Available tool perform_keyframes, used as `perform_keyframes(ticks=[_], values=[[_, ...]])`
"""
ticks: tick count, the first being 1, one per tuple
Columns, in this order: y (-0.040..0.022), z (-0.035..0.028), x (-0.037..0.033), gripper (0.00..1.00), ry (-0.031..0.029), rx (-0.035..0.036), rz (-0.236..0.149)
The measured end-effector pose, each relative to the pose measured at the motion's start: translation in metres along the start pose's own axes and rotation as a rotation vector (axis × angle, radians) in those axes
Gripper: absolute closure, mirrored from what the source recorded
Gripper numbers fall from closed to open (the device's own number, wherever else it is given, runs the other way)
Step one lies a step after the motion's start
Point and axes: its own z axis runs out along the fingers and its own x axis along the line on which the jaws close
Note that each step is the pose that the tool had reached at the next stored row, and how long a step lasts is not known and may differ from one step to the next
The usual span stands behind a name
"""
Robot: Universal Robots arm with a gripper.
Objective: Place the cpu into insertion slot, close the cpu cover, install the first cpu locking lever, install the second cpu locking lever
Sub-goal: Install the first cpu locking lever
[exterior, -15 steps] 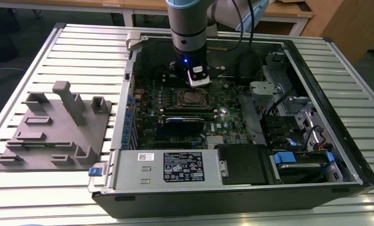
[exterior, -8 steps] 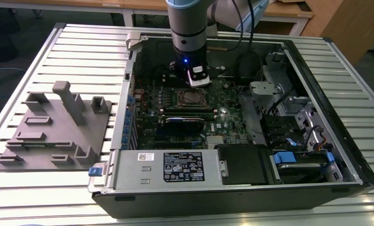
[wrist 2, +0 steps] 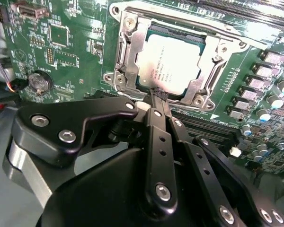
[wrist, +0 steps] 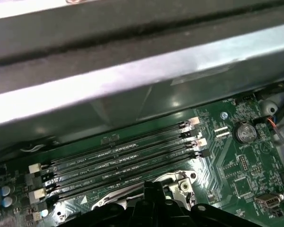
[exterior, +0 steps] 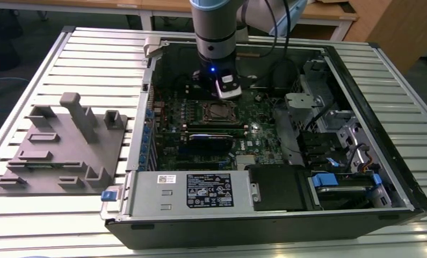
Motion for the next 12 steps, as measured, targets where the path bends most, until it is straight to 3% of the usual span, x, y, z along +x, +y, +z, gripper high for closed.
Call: perform_keyframes(ticks=[2, 4, 7, 12], values=[[0.0000, 0.0000, 0.0000, 0.89, 0.0032, 0.0043, -0.017], [0.0000, 0.0000, 0.0000, 0.89, 0.0064, 0.0183, -0.030], [-0.0001, 0.0000, -0.0001, 0.89, 0.0080, 0.0570, -0.046], [-0.0003, 0.0000, -0.0002, 0.89, 0.0042, 0.1235, -0.063]])
